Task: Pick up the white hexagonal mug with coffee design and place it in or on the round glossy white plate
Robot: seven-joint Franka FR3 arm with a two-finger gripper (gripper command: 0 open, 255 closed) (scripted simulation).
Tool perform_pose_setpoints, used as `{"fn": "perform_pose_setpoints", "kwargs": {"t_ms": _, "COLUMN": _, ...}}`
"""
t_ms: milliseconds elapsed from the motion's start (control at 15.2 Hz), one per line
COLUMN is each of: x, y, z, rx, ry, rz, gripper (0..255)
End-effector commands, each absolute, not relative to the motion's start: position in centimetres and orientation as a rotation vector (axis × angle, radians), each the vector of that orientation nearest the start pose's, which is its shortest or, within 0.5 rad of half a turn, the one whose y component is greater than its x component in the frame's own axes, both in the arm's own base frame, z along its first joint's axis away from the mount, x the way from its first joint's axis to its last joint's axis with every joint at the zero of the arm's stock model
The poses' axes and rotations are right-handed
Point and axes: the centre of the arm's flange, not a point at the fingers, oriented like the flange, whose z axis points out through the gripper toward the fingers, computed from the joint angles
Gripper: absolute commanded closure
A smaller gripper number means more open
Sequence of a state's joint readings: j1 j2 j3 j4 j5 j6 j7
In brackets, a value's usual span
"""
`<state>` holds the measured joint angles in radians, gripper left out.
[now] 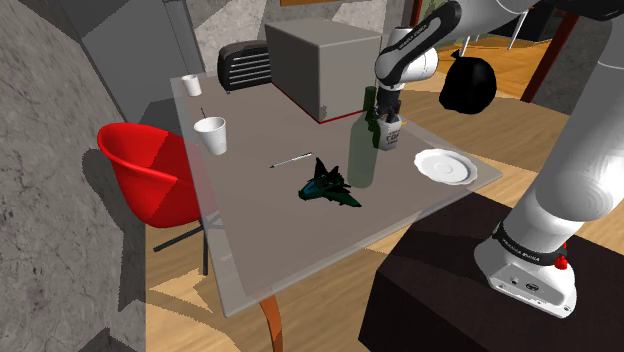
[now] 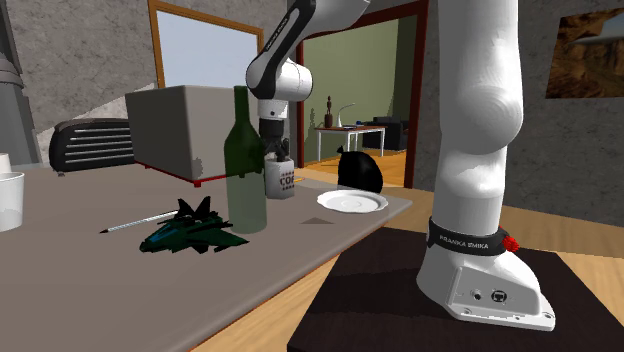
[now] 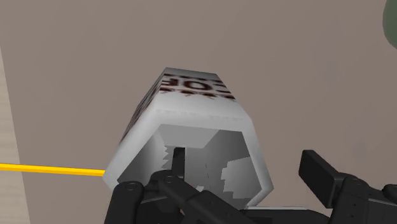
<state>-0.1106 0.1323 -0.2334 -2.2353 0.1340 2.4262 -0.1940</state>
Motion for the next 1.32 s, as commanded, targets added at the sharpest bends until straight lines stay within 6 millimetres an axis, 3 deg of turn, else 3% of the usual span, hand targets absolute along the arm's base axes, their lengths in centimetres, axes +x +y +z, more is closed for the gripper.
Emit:
{"fn": "perform_pose_setpoints", "kwargs": {"t_ms": 0, "x": 51.4, "y": -18.3, "z": 31.9, "rx": -3.074, "ry": 0.379, "rz": -0.12, "gripper": 0}}
{"fn": "perform_pose_setpoints", "kwargs": {"t_ms": 66, "x": 51.4, "y": -18.3, "z": 31.9, "rx": -3.074, "ry": 0.379, "rz": -0.12, "gripper": 255}}
{"fn": "perform_pose_setpoints", "kwargs": {"t_ms": 660, "x": 51.4, "y": -18.3, "z": 31.9, "rx": -3.074, "ry": 0.379, "rz": -0.12, "gripper": 255}}
{"fn": "perform_pose_setpoints", "kwargs": {"t_ms": 1254, "x": 51.4, "y": -18.3, "z": 36.6, "rx": -3.074, "ry": 0.379, "rz": -0.12, "gripper": 255}}
